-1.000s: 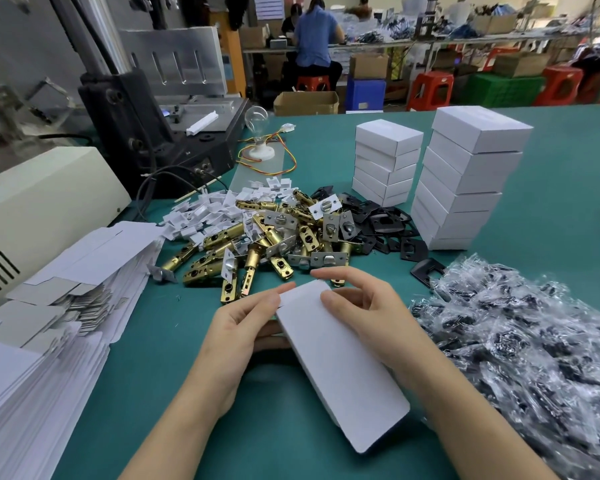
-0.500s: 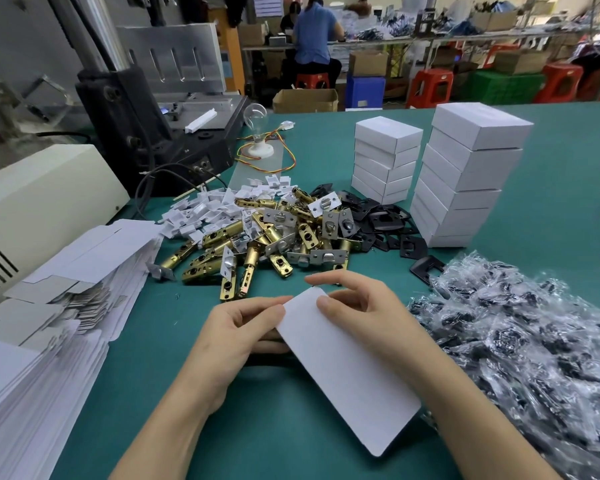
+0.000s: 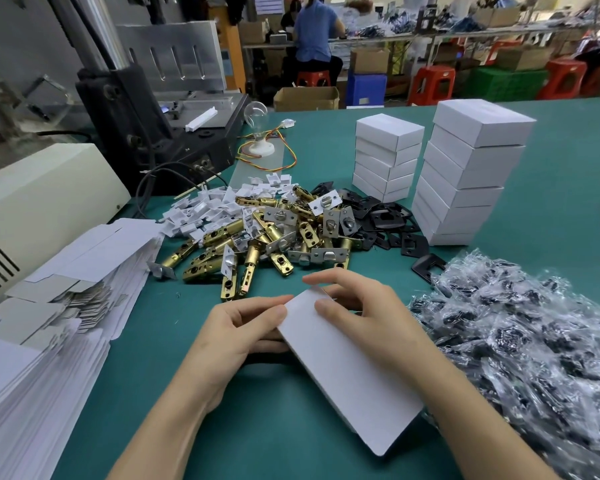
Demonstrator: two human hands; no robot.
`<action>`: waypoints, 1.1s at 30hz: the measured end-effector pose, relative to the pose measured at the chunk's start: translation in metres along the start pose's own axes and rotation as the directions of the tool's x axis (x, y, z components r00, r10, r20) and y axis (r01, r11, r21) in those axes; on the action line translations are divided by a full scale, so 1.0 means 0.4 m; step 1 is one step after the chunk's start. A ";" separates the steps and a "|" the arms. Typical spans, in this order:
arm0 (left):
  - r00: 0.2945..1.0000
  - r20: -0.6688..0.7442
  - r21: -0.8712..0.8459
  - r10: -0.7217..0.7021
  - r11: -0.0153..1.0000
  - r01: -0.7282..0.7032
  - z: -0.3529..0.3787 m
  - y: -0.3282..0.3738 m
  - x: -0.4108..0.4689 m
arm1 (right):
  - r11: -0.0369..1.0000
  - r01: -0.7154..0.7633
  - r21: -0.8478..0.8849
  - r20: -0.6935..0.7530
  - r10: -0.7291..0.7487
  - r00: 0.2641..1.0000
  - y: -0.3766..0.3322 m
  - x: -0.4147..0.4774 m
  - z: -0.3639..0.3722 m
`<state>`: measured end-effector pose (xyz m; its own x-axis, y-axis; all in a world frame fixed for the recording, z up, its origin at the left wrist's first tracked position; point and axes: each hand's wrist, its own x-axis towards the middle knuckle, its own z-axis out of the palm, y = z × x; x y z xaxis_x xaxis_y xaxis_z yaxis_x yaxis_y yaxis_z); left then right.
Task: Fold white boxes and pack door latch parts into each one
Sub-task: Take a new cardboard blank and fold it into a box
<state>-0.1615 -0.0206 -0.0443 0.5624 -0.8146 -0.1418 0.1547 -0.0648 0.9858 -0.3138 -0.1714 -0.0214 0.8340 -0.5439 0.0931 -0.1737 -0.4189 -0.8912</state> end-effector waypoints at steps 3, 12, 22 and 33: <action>0.998 -0.042 0.054 0.056 0.997 -0.054 0.010 -0.009 -0.001 | 1.000 -0.007 -0.009 -0.021 0.007 1.000 -0.003 -0.001 0.003; 0.987 -0.005 0.032 0.162 0.986 -0.162 0.032 -0.005 -0.009 | 0.976 0.134 -0.171 -0.055 -0.146 0.988 0.001 0.004 0.015; 0.980 -0.005 0.064 0.197 0.978 -0.196 0.038 0.002 -0.018 | 0.952 0.271 -0.140 0.024 -0.271 0.962 -0.003 -0.012 0.040; 0.999 0.048 0.000 -0.022 1.000 0.022 0.012 0.005 -0.008 | 0.933 0.326 -0.152 0.090 -0.316 0.945 -0.017 -0.030 0.059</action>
<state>-0.1671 -0.0209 -0.0415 0.5189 -0.8399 -0.1591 0.1667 -0.0831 0.9825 -0.3104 -0.1449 -0.0271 0.8896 -0.3162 0.3296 0.0303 -0.6791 -0.7334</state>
